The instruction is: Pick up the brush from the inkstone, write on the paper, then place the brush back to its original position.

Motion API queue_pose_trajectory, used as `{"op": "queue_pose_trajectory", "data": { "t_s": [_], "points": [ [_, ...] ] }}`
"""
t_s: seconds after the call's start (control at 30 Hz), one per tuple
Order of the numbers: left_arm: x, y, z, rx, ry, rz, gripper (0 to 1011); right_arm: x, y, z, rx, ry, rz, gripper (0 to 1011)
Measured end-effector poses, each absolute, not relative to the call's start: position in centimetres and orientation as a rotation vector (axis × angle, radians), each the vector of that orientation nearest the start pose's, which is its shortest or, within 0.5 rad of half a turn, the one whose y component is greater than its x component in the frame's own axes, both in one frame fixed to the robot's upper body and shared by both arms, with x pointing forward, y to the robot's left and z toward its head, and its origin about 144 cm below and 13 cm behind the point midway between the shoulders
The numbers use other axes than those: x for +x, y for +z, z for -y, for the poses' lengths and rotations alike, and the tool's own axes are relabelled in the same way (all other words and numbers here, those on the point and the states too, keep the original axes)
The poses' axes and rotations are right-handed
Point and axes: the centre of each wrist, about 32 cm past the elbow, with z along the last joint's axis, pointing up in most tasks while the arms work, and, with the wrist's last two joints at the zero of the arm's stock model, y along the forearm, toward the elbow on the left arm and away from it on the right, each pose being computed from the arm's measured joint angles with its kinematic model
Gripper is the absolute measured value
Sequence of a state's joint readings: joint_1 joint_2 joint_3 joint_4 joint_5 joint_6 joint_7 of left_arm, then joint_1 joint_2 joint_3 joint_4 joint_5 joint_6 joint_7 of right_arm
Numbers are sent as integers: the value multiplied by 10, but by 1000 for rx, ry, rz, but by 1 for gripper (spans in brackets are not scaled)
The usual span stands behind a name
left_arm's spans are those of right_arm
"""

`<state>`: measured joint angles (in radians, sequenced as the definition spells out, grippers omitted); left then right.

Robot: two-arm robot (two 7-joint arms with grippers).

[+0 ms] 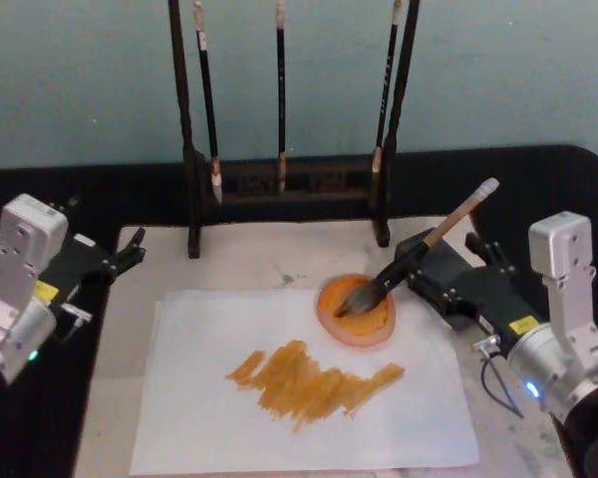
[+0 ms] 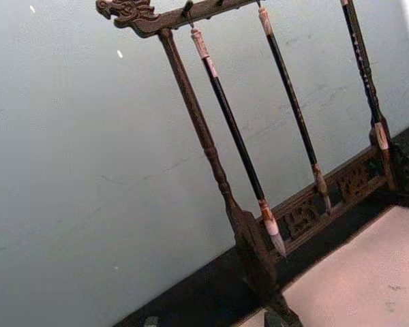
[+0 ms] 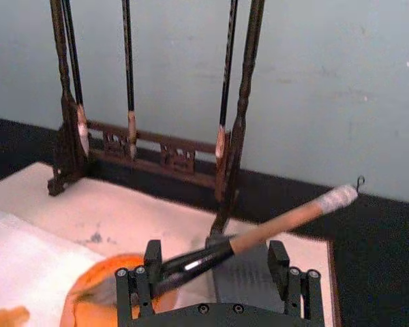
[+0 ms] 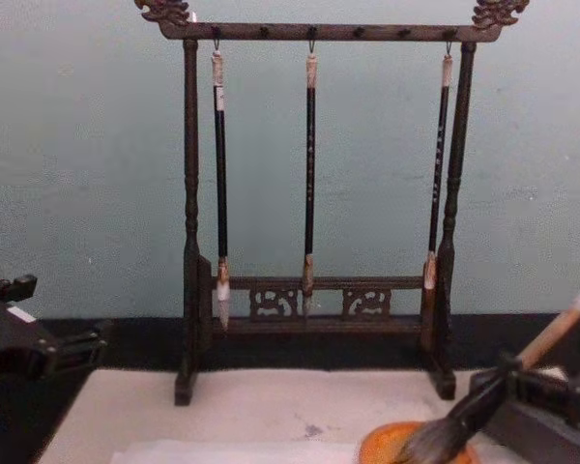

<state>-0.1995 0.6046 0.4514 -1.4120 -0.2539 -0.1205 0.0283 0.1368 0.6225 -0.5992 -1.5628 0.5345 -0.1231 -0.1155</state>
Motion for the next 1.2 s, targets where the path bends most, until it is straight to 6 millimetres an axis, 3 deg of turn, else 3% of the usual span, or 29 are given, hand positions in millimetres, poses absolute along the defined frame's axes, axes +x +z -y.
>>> {"op": "queue_pose_trajectory", "data": {
  "t_s": [0.23, 1.2],
  "points": [
    [489, 1140, -310, 305, 1248, 285, 1010, 445, 1121, 250, -148, -1196, 21, 1000],
    [489, 1140, -310, 304, 1248, 285, 1010, 447, 1122, 251, -146, -1195, 22, 1000]
  ]
}}
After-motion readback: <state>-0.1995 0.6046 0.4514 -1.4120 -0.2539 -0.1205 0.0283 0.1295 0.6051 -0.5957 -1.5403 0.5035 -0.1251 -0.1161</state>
